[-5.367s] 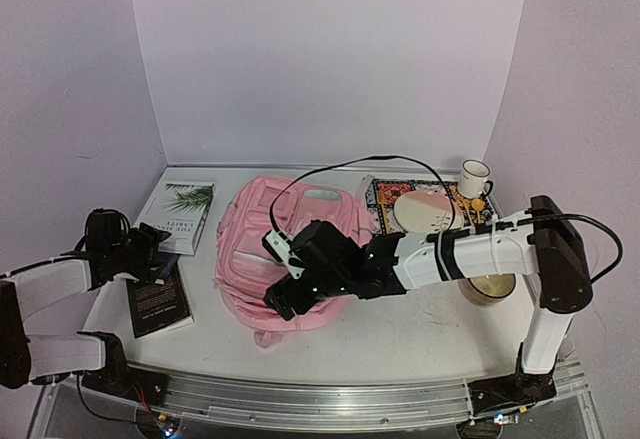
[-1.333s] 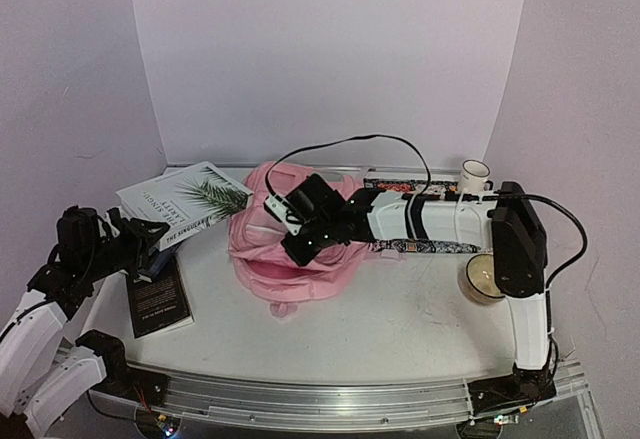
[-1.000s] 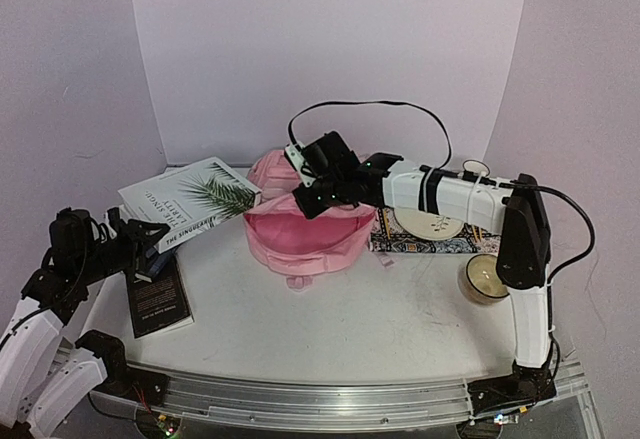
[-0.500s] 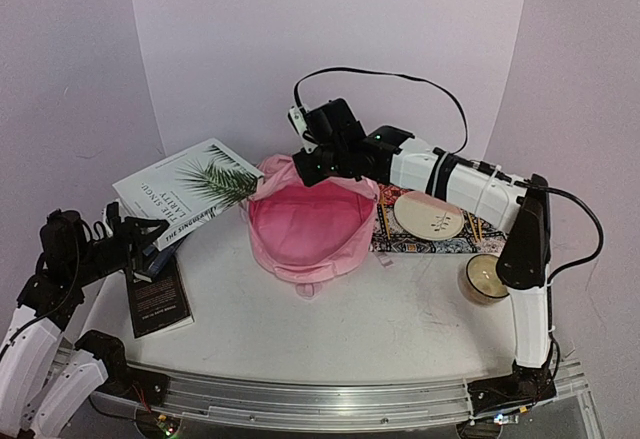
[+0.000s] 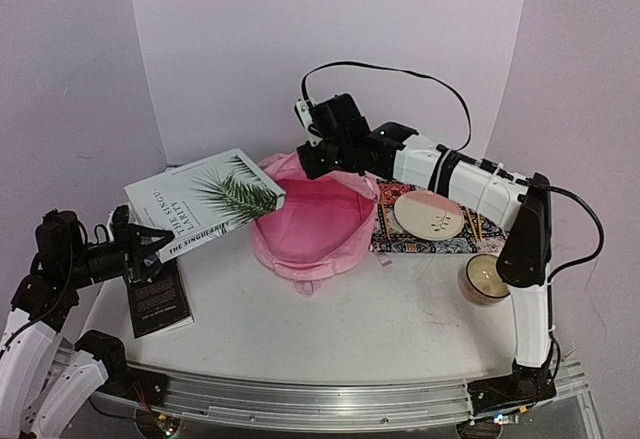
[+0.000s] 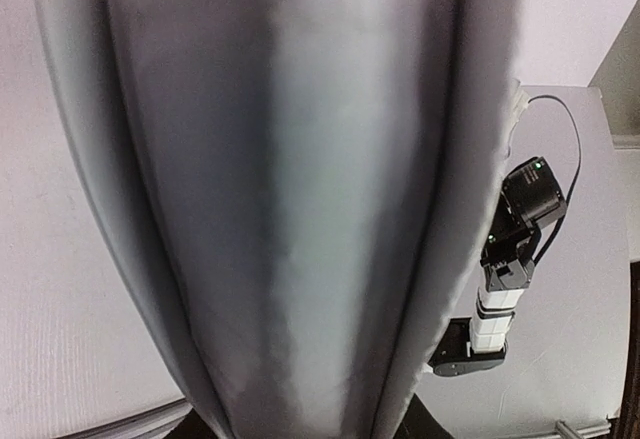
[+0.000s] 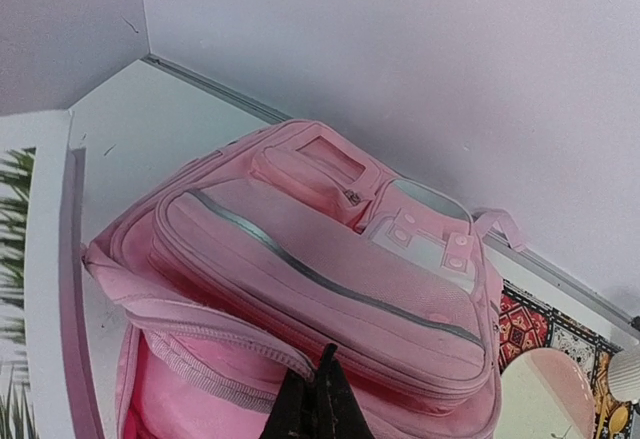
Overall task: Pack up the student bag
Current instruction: Open the largest pocket of the student bag, then place the book in the largest pocket of the bag.
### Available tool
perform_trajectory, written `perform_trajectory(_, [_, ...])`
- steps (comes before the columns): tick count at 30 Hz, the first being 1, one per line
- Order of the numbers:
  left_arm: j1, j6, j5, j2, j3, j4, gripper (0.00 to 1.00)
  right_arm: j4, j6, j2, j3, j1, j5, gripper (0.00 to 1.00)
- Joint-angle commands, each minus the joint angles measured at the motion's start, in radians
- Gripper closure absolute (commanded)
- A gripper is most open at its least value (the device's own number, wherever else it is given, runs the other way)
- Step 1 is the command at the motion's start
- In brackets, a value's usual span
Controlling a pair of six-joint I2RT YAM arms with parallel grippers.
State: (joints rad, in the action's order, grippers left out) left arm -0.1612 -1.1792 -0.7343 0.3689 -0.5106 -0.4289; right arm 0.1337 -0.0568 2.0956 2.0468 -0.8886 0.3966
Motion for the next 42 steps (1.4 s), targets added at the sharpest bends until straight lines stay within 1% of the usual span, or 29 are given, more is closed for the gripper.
perform_trajectory(1, [-0.003,0.023,-0.087,-0.026,-0.02,0.01,0.63,-0.09,-0.04,-0.007,0.056,0.009,-0.01,1.0])
perform_trajectory(8, [-0.002,0.008,-0.06,-0.003,0.072,0.002,0.63,-0.091,-0.066,-0.045,0.033,0.008,-0.109,1.0])
perform_trajectory(12, [-0.002,0.034,-0.076,0.035,0.068,0.002,0.62,-0.091,-0.081,-0.064,0.021,0.005,-0.174,1.0])
perform_trajectory(15, [-0.002,0.038,-0.112,0.043,0.072,0.002,0.62,-0.092,-0.082,-0.062,0.027,0.005,-0.188,1.0])
perform_trajectory(20, [-0.003,0.015,-0.156,0.014,0.1,0.002,0.62,-0.095,-0.084,-0.053,0.036,0.005,-0.21,1.0])
perform_trajectory(23, [-0.002,0.003,-0.201,-0.002,0.117,0.002,0.62,-0.104,-0.089,-0.047,0.039,0.005,-0.199,1.0])
perform_trajectory(31, [-0.002,-0.028,-0.261,-0.078,0.152,-0.017,0.62,-0.126,-0.119,-0.032,0.046,0.005,-0.099,1.0])
perform_trajectory(36, [-0.002,-0.015,-0.264,-0.081,0.171,-0.024,0.61,-0.126,-0.132,-0.033,0.048,0.005,-0.117,1.0])
perform_trajectory(39, [-0.002,0.0,-0.261,-0.063,0.188,-0.026,0.61,-0.126,-0.139,-0.035,0.049,0.005,-0.139,1.0])
perform_trajectory(42, [-0.002,0.025,-0.267,-0.04,0.19,-0.025,0.61,-0.126,-0.134,-0.03,0.06,0.006,-0.13,1.0])
